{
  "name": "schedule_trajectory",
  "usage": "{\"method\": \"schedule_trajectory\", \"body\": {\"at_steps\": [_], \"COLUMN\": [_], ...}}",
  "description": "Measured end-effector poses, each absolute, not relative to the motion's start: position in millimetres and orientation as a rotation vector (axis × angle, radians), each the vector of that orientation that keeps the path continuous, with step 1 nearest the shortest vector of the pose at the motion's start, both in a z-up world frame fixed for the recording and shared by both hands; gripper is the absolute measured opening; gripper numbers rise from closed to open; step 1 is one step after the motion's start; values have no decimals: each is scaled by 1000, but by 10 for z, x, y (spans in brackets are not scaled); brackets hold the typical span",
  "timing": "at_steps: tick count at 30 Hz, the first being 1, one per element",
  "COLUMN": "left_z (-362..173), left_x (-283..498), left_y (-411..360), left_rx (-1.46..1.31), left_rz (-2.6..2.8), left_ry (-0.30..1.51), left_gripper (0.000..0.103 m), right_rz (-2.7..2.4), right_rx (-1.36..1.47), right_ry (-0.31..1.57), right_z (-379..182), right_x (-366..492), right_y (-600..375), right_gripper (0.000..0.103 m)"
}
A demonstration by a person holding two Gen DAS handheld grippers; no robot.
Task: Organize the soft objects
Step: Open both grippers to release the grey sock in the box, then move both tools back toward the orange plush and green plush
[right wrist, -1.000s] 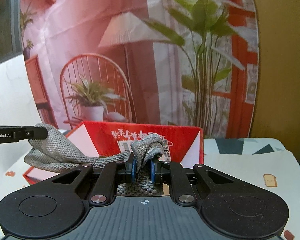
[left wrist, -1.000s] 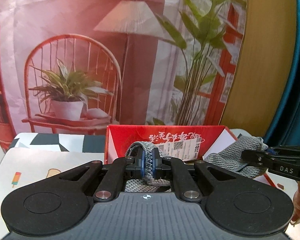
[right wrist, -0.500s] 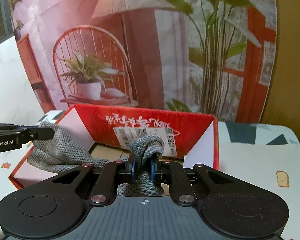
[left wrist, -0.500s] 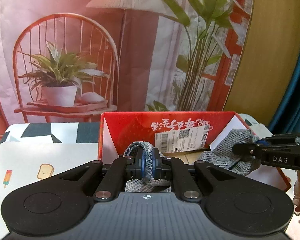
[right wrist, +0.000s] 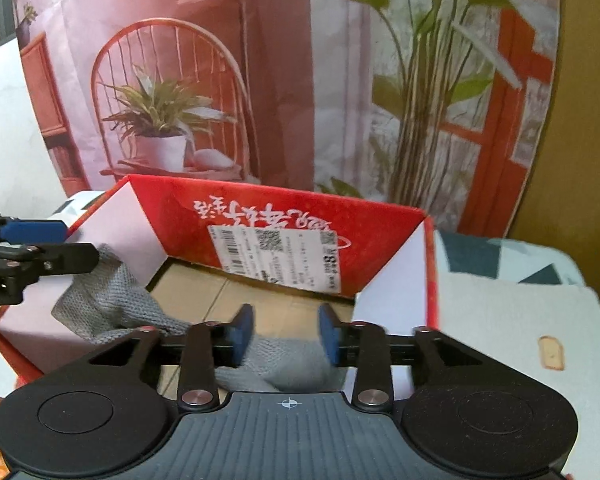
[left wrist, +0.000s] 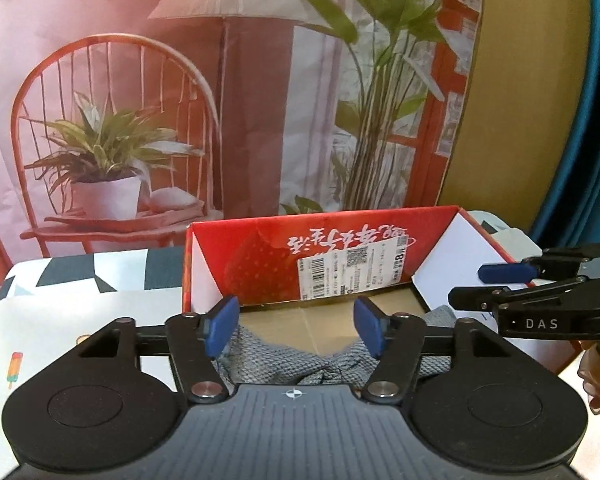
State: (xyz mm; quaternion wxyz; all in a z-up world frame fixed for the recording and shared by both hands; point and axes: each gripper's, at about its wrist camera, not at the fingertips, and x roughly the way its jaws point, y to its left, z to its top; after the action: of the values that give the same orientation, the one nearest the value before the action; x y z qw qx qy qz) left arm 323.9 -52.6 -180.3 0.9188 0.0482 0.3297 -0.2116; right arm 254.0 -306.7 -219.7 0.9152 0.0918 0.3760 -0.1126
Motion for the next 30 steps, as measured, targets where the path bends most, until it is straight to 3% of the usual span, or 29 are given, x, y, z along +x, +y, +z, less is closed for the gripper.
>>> {"method": "schedule_trajectory", "body": {"at_steps": [10,20,28,30], "left_z": [-1610,-1594,-1676,-1696], "left_x": [2892,2479,2153,2066], "left_y": [-386,-126,31,54], "left_rx": [104,32,9,0], "left_rz": [-413,-354,-282,-272], "left_ry": [615,617,625,624], "left_gripper": [87,89,94,96], "right_rz": [-221,-239,-232,-235], "right_rx": [175,235,265,277], "right_ry": [640,524,491,485], "right_z": [-1967,-1861,-1897,-1918], "right_x": [2103,1603,1261,1181], "right_y": [-2912,-2717,-2564,-2522], "right_gripper": [53,54,68,85]}}
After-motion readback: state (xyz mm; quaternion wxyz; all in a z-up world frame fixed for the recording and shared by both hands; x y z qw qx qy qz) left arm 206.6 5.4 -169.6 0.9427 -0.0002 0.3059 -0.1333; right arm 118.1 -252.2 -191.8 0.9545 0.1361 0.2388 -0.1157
